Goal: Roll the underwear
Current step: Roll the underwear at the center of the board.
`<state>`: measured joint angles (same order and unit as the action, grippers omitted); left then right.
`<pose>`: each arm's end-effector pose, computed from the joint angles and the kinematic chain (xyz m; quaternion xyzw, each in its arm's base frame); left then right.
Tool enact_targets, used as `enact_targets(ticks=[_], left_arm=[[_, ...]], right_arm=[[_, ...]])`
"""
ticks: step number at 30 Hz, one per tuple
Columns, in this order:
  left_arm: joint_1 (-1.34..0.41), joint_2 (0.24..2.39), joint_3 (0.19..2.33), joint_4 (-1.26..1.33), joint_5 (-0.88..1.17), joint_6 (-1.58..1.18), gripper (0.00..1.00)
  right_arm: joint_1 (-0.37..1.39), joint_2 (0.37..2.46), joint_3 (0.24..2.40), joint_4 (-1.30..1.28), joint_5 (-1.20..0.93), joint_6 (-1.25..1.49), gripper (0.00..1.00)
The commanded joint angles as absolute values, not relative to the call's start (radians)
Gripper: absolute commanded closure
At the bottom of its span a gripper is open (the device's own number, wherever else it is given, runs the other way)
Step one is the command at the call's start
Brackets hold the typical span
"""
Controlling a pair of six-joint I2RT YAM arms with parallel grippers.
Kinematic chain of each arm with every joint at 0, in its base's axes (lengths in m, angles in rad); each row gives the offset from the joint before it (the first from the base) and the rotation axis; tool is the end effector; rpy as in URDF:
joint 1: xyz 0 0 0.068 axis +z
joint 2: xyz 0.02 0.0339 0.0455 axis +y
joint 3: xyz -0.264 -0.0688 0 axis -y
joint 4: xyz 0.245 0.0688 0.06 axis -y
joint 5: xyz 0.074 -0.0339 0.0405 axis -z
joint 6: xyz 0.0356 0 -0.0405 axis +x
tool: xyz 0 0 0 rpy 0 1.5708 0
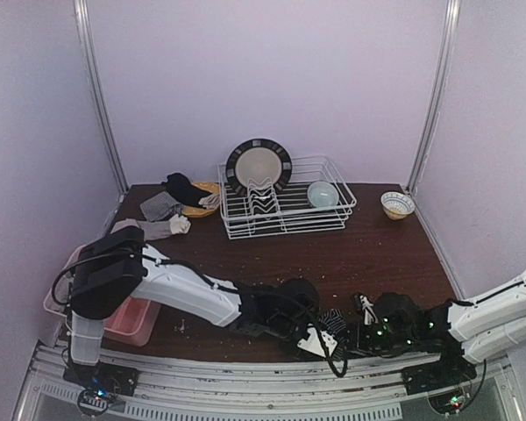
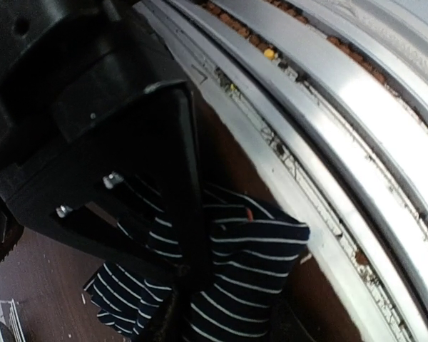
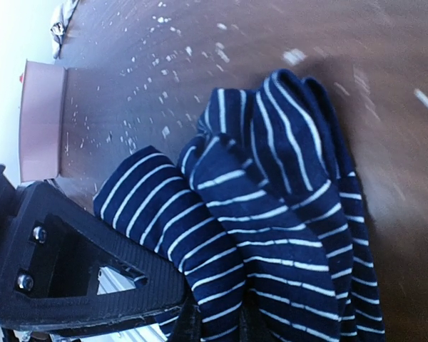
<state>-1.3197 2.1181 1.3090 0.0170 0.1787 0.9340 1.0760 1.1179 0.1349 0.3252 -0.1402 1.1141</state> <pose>0.1048 -0.4340 0.1254 0.8467 0.3652 -0.1535 0.3552 0.0795 0.1579 0.1135 -0.0138 0.8958 0.4197 0.1455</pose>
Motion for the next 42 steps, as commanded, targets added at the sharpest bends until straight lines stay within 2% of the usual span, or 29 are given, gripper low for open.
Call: enact_targets(ticks=[1,11,19,32,36,40,42], left_arm=[[-1.287,2.089,1.214,0.012,0.121,0.874,0.66],[-1.236,1.873,0.949,0.039,0.053,0.777,0.5],[-1.224,1.8,0.865,0.058,-0.03,0.745,0.37],[-1.209,1.651,0.81,-0.038,-0.067,0.782,0.34],[-1.209,1.689,0.839,-0.041,-0.043,0.802,0.33],[-1.207,1.768,0.892,-0.067,-0.025,0.832,0.39],[-1.196,1.799,0.918,-0.098,-0.012,0.834,0.44]], right_arm=[[0.998,1.333,0.187,0.218,-0.297,0.942,1.0],[0.939,1.828,0.53,0.318,-0.567,0.792,1.0],[0.93,1.849,0.639,0.209,-0.578,0.719,1.0],[0.923,1.824,0.616,0.189,-0.589,0.695,1.0],[0.924,1.842,0.618,0.21,-0.603,0.701,1.0],[0.924,1.832,0.62,0.201,-0.601,0.698,1.0],[0.924,1.819,0.616,0.196,-0.6,0.698,1.0]])
